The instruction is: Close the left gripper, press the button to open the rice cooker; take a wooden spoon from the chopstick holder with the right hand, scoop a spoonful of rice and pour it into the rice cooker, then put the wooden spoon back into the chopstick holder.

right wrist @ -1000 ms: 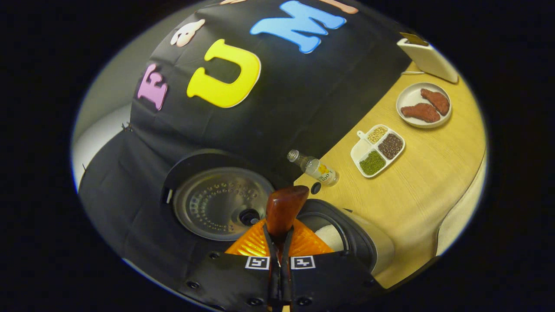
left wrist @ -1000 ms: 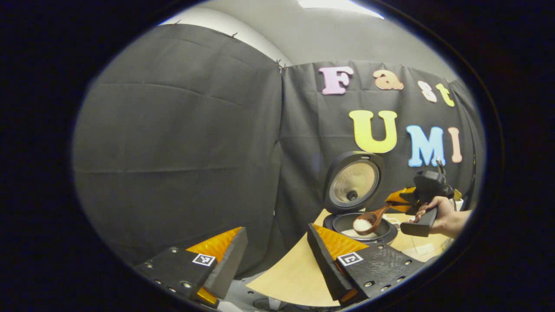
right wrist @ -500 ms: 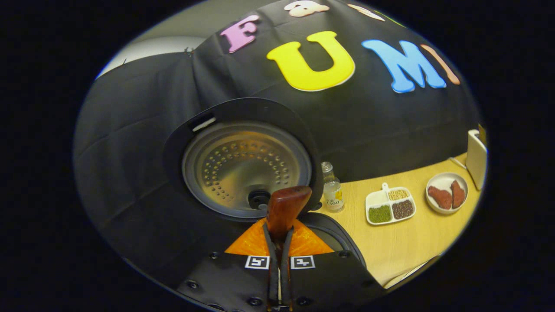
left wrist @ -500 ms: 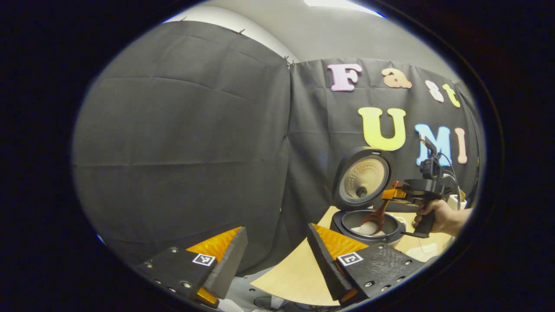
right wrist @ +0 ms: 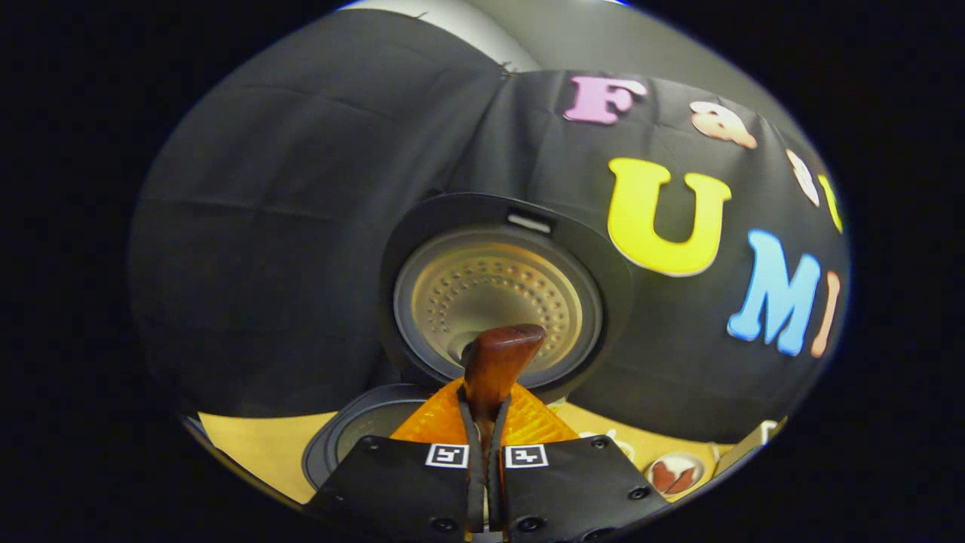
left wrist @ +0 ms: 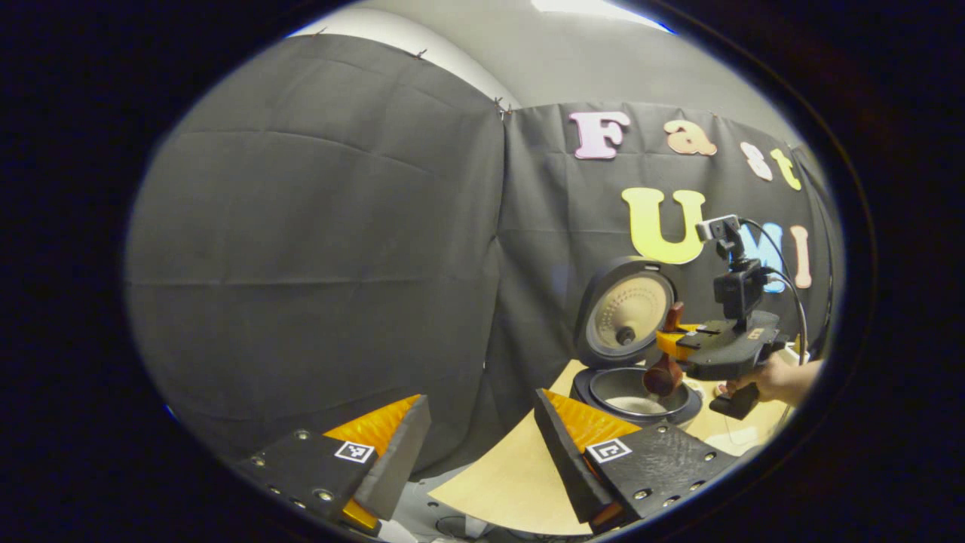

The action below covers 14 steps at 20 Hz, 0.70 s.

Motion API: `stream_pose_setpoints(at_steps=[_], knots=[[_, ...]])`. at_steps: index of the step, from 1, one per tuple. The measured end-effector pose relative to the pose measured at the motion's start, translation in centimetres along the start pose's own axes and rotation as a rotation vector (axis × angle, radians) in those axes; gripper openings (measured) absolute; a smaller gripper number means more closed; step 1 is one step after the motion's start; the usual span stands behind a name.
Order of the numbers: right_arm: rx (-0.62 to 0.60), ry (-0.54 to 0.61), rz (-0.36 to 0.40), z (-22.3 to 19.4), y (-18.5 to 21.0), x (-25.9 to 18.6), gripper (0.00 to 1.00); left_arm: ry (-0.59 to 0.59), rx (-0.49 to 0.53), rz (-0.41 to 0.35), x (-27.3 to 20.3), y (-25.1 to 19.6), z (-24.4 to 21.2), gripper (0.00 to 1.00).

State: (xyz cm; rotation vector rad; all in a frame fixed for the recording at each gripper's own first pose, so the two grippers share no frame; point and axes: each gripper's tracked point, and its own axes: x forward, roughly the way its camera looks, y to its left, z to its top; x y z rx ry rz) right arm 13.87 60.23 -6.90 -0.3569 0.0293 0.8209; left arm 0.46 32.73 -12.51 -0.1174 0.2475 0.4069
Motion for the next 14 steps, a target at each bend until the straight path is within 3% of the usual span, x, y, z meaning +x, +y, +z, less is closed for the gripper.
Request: stream_pose_setpoints(at_steps=[3, 6, 8, 14], knots=[[-0.077, -0.022, 0.001, 0.7, 0.2, -0.9, 0.04, -0.008, 0.002, -0.01, -0.1, -0.5, 0.2, 0.86], [-0.011, 0.006, 0.006, 0.2, 0.2, -0.6, 0.04, -0.012, -0.001, -0.023, -0.4, -0.9, 0.1, 0.85], [0.15, 0.037, 0.009, -0.6, 0.2, -0.4, 0.04, -0.016, -0.007, -0.034, 0.1, -1.0, 0.3, 0.87], [0.842, 0.115, -0.024, -1.1, -0.1, -1.4, 0.04, -0.037, -0.016, -0.092, 1.9, -2.8, 1.3, 0.85]])
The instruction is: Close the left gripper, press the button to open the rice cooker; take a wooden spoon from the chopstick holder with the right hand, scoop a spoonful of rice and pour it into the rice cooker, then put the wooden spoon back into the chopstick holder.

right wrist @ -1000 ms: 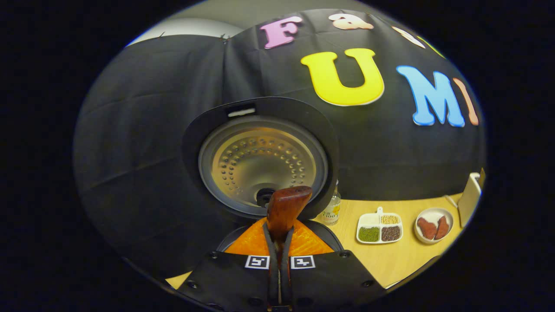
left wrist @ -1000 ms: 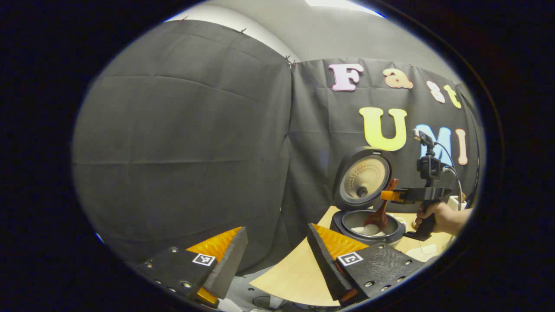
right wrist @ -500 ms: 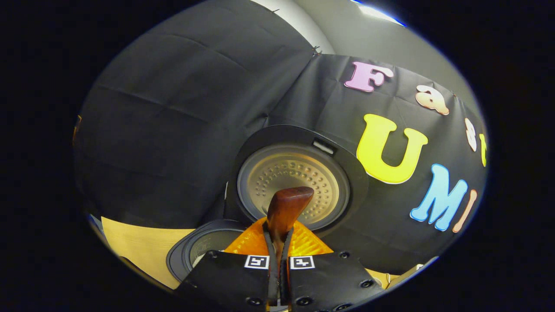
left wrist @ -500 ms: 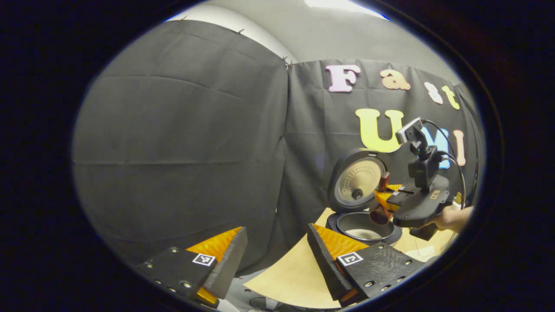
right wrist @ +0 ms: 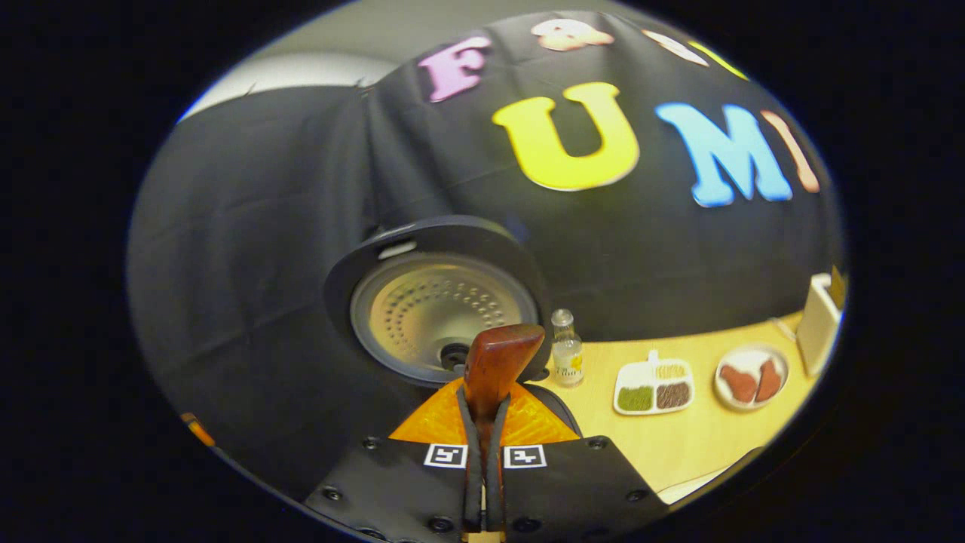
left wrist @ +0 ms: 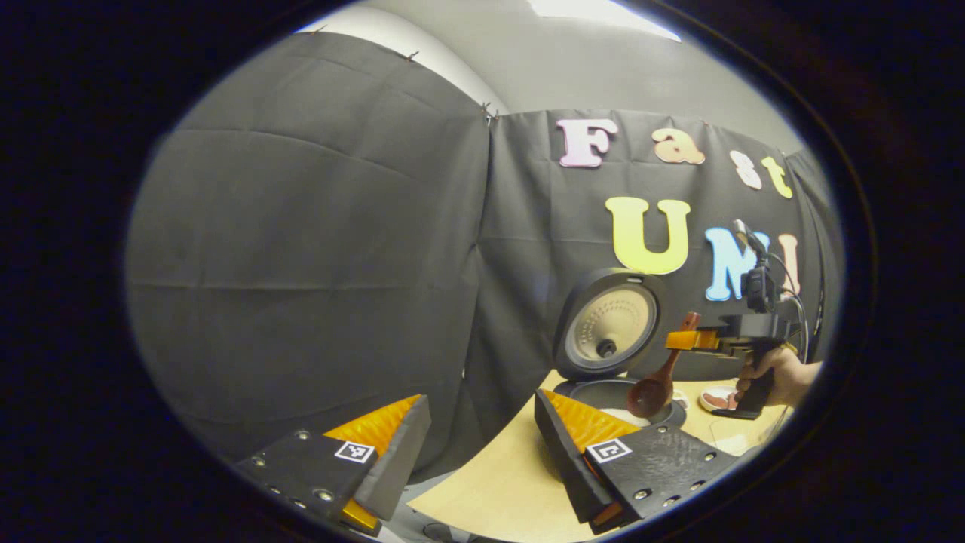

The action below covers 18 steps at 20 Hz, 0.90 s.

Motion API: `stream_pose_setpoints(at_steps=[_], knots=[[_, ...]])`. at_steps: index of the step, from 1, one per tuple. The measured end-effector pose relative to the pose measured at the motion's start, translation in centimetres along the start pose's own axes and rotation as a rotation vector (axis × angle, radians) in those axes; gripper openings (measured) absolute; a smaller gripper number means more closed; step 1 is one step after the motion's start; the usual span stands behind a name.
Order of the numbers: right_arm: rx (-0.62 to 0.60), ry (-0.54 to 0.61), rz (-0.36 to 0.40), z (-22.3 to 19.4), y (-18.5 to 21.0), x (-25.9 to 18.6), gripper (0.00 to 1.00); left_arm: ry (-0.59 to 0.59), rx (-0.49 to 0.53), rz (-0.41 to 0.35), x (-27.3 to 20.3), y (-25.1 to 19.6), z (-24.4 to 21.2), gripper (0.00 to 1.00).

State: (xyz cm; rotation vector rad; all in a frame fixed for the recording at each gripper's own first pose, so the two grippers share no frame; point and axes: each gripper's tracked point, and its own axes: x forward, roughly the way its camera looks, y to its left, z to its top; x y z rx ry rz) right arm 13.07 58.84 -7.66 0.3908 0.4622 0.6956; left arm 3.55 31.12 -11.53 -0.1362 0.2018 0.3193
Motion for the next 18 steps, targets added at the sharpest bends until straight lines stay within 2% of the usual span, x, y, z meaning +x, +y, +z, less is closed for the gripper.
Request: stream_pose_setpoints(at_steps=[3, 9, 10, 11, 13, 14, 18], knots=[[0.159, -0.062, -0.03, 2.2, -0.7, -1.7, 0.04, -0.014, 0.006, -0.045, 0.7, -1.7, 0.4, 0.85], [0.318, -0.175, -0.095, 6.7, -5.2, -6.6, 0.04, -0.045, 0.014, -0.143, 1.8, -7.1, 2.8, 0.86], [0.345, -0.19, -0.106, 7.4, -5.9, -7.6, 0.0, -0.055, 0.017, -0.16, 2.1, -8.4, 3.2, 0.86], [0.367, -0.2, -0.119, 7.9, -6.8, -8.8, 0.04, -0.065, 0.018, -0.174, 2.1, -9.7, 3.8, 0.85], [0.387, -0.221, -0.155, 9.1, -8.6, -11.3, 0.0, -0.081, 0.016, -0.201, 1.8, -12.1, 4.3, 0.85], [0.391, -0.234, -0.18, 10.0, -9.8, -13.0, 0.04, -0.084, 0.013, -0.217, 1.4, -13.5, 4.6, 0.86], [0.417, -0.27, -0.268, 11.5, -14.6, -20.2, 0.04, -0.083, 0.015, -0.278, 0.4, -19.2, 4.5, 0.86]])
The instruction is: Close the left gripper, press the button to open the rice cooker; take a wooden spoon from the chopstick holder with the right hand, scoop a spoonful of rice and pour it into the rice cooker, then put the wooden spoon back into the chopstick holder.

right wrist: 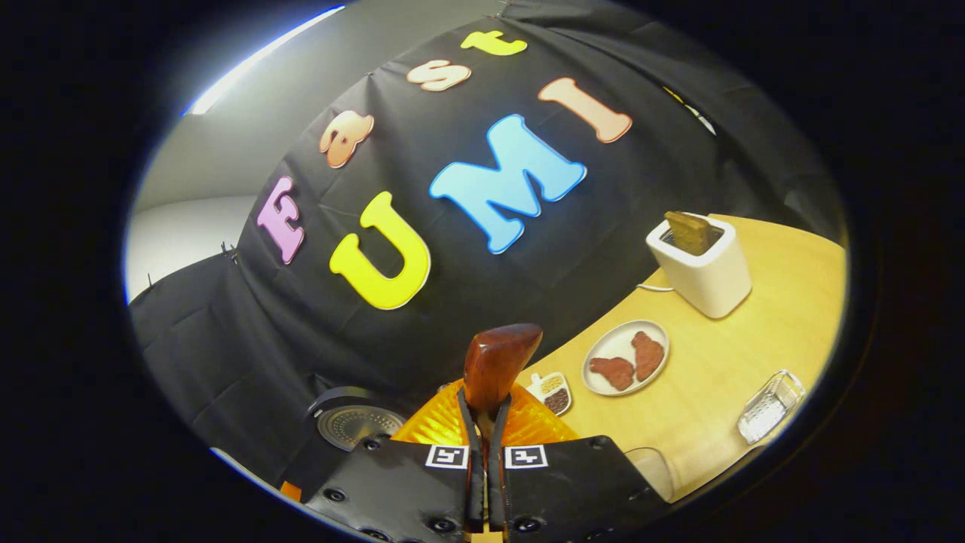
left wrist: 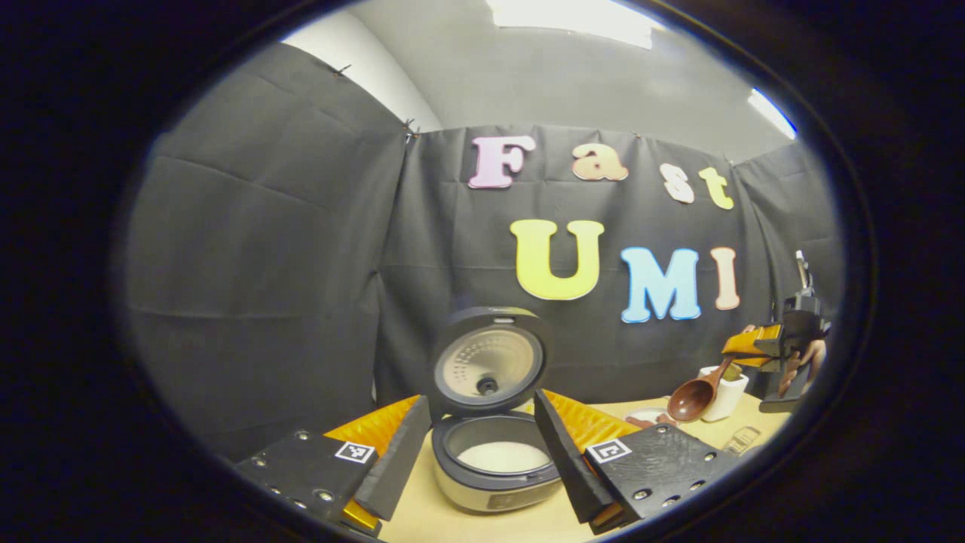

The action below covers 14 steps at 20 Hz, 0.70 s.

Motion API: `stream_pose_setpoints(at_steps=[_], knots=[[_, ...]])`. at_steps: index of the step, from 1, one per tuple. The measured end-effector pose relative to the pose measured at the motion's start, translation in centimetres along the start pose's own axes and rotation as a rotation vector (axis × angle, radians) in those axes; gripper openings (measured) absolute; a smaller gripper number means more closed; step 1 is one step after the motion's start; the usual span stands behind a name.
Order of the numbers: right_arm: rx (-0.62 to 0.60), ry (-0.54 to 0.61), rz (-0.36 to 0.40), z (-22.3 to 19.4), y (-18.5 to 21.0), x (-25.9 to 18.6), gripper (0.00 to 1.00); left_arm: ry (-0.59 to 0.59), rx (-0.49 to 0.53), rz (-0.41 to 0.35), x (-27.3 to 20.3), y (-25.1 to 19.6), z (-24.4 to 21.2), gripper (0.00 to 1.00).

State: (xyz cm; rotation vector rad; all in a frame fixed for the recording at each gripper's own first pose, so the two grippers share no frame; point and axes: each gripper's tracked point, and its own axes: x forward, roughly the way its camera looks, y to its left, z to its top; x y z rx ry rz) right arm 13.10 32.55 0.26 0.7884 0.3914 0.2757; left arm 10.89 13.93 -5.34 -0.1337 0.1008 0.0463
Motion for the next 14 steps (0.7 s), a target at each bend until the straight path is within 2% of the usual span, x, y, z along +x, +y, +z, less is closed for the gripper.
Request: stream_pose_setpoints(at_steps=[8, 14], knots=[[-0.004, -0.081, -0.143, 5.7, -10.8, -5.3, 0.04, -0.006, 0.009, -0.094, 0.6, -9.3, 0.5, 0.85], [-0.042, -0.086, -0.258, 6.8, -18.0, -8.2, 0.04, -0.01, 0.027, -0.115, -0.2, -13.0, 0.8, 0.86]])
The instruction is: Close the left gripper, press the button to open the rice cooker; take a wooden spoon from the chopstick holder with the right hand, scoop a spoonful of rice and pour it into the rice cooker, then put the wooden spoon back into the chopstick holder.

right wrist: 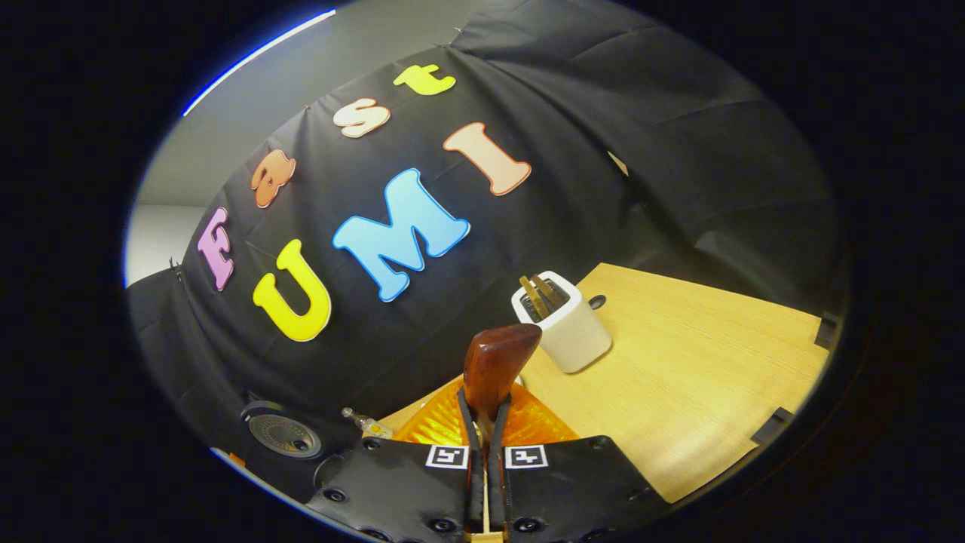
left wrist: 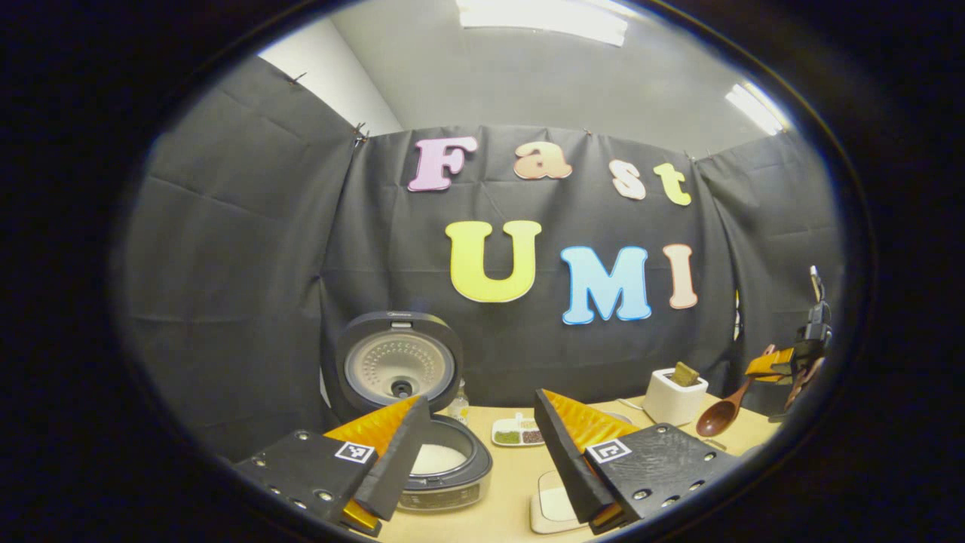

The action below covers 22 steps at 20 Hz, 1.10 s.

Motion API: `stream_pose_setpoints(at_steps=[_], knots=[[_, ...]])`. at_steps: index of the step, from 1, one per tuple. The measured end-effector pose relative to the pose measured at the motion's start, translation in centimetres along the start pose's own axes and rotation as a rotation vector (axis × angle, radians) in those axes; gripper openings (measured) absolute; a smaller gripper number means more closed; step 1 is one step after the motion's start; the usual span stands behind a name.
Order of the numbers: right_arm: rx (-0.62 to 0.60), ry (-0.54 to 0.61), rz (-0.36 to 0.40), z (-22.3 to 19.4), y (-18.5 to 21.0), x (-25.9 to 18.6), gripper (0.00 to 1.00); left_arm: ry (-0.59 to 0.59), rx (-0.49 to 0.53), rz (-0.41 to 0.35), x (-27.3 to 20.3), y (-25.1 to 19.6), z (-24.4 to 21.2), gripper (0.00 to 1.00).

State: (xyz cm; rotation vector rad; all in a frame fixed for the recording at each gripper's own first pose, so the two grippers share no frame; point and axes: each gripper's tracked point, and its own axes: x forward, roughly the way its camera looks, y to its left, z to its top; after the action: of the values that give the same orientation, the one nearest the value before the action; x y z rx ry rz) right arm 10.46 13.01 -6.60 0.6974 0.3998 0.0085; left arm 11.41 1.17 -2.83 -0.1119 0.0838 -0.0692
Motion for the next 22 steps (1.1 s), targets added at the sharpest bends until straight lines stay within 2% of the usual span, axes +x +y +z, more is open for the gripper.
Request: stream_pose_setpoints(at_steps=[4, 9, 14, 19, 20, 22], knots=[[-0.017, 0.043, -0.051, -1.9, -3.7, 0.4, 0.04, 0.004, 0.025, 0.007, -0.6, -1.2, 0.2, 0.86], [-0.012, 0.098, -0.081, -4.8, -6.3, 1.7, 0.05, 0.021, 0.047, 0.028, -1.7, -1.5, 0.0, 0.84], [0.018, 0.103, -0.078, -5.5, -7.3, 2.7, 0.06, 0.029, 0.06, 0.059, -2.7, -0.9, -0.1, 0.84], [0.019, 0.159, -0.09, -7.6, -8.4, 3.1, 0.06, 0.03, 0.061, 0.079, -3.1, -0.6, 0.0, 0.84], [0.016, 0.143, -0.093, -7.1, -8.3, 3.1, 0.1, 0.031, 0.062, 0.08, -3.2, -0.7, -0.2, 0.84], [0.011, 0.18, -0.088, -8.3, -8.5, 3.1, 0.1, 0.031, 0.062, 0.078, -3.0, -1.0, -0.2, 0.84]])
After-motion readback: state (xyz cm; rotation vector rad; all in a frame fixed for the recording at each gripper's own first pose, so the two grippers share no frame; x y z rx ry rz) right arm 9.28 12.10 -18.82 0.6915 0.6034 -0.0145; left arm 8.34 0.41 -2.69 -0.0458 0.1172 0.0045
